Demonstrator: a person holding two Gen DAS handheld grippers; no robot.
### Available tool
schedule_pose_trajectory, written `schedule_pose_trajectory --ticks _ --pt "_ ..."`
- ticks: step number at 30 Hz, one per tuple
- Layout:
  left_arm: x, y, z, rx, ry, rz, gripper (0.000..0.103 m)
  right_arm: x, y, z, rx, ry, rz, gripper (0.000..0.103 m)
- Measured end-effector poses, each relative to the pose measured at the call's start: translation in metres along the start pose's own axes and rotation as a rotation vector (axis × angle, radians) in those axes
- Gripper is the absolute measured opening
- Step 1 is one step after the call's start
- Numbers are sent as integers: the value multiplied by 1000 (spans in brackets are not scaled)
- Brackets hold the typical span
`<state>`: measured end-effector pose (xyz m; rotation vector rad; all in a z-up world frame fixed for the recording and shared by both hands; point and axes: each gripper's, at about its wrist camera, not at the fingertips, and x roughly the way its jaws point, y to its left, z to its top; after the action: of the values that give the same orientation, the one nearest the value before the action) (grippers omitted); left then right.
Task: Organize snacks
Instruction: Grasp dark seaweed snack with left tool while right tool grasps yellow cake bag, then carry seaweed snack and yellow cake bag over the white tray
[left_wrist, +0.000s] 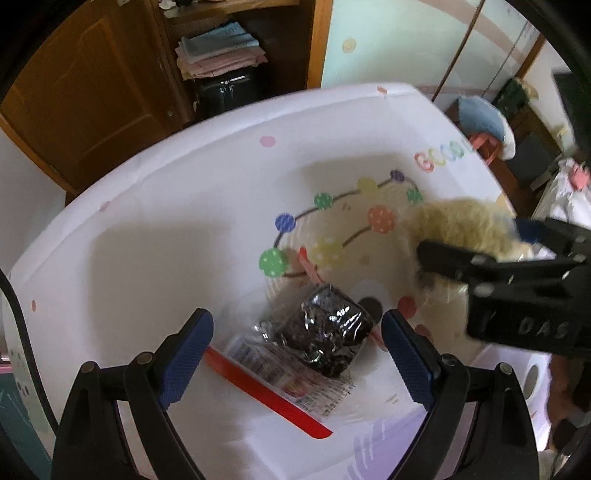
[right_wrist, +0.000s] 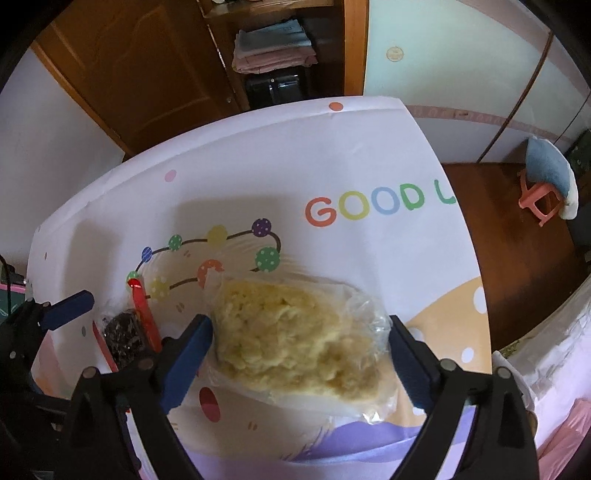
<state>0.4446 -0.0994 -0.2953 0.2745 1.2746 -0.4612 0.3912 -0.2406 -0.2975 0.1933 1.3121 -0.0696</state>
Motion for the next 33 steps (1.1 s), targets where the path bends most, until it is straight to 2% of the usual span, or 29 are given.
schedule_pose_trajectory --ticks 2,8,9,12,18,19,25,33 --pt "1 -5 -4 13 -3 13 92 -1 2 0 -1 3 -6 84" --pt "-1 -9 -7 8 -24 28 84 -3 3 0 -17 11 -13 79" --pt "-2 -9 -7 5 -33 27 81 -4 3 -1 -16 10 -12 79" --pt "-7 -15 -4 17 -54 40 63 -6 2 -4 -15 10 -7 78" --pt "-11 -17 -8 12 -72 60 59 -7 4 -7 -32 13 3 77" --pt "-12 -19 -9 12 -77 57 50 -7 5 -8 -36 14 4 77" --pt "-17 -18 -15 6 -70 101 49 -11 9 -15 -60 16 9 77" --pt "-34 -6 -18 -56 -86 79 49 -31 9 -17 -70 -8 36 76"
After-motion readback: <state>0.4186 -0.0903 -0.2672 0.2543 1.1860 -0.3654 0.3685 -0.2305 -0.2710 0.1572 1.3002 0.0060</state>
